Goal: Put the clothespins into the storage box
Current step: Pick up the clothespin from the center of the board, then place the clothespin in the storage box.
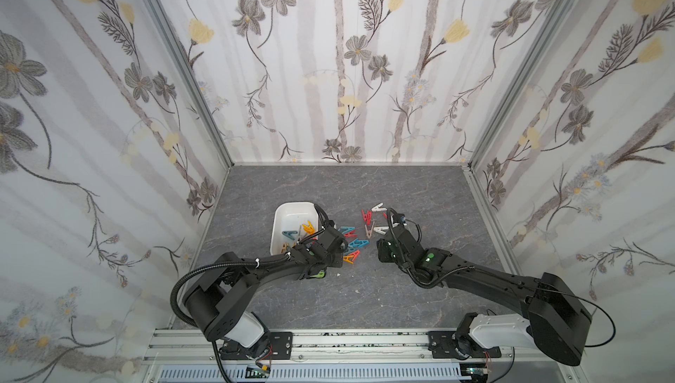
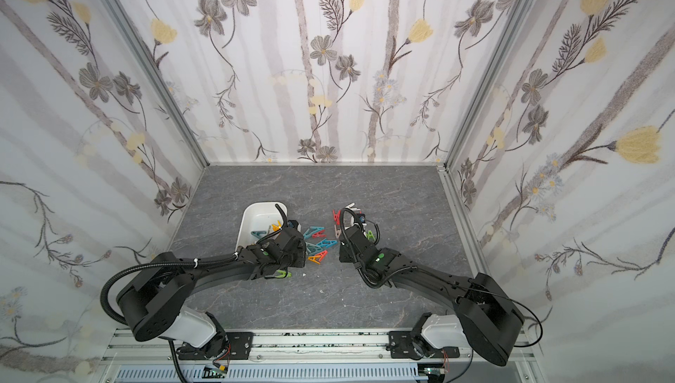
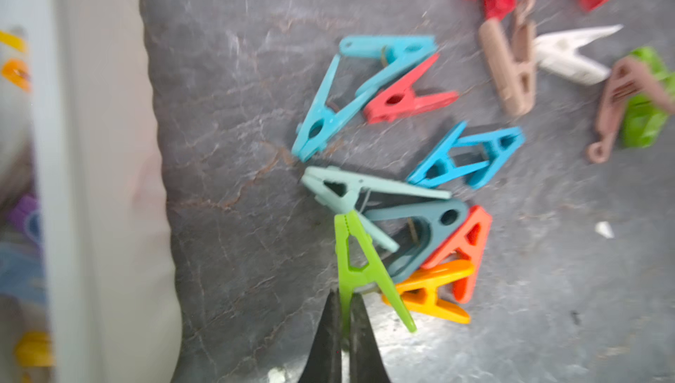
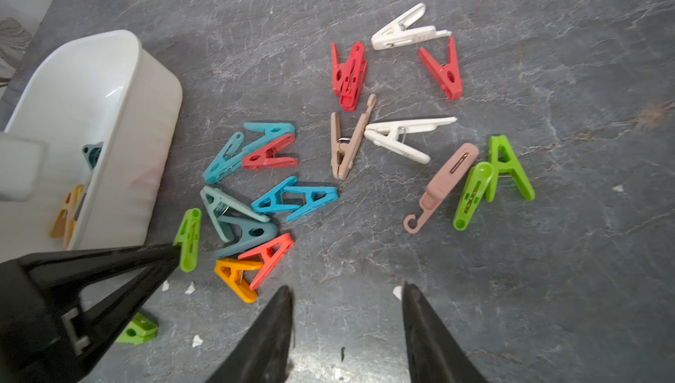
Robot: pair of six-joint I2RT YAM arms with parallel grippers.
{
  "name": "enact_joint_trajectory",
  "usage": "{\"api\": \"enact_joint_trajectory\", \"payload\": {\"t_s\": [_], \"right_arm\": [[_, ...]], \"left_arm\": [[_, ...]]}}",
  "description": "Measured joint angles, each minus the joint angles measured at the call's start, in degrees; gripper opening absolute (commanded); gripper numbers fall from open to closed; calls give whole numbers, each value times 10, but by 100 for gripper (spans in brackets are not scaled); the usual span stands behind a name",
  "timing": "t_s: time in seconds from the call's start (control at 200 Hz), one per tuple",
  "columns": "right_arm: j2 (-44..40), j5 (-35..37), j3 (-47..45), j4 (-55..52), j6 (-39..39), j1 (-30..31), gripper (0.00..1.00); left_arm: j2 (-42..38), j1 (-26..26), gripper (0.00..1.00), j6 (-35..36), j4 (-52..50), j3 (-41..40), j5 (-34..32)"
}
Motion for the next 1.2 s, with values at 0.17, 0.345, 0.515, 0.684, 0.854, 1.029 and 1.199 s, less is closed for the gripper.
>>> {"api": "enact_joint_trajectory", "payload": {"t_s": [0.17, 0.345, 0.515, 0.684, 0.854, 1.029, 1.199], "right_arm": [[22, 83, 47, -56, -40, -2, 50], [30, 125, 53, -95, -71, -3, 50], [37, 121, 55, -94, -84, -2, 50], [43, 97, 63, -84, -85, -1, 50], [43, 75, 63, -66, -84, -1, 50], [43, 59, 63, -60, -80, -1, 50], [15, -12, 23, 0, -79, -1, 51]], "left_arm": [[-69, 15, 0, 10, -29, 20, 13], [-137, 99, 0, 23, -55, 16, 25], [-149, 205, 0, 31, -49, -14, 30], [-107, 259, 0, 37, -40, -22, 35], [-76, 263, 16, 46, -40, -14, 18], [-79, 242, 36, 63, -54, 15, -33], [-100, 145, 37, 70, -53, 34, -20]]}}
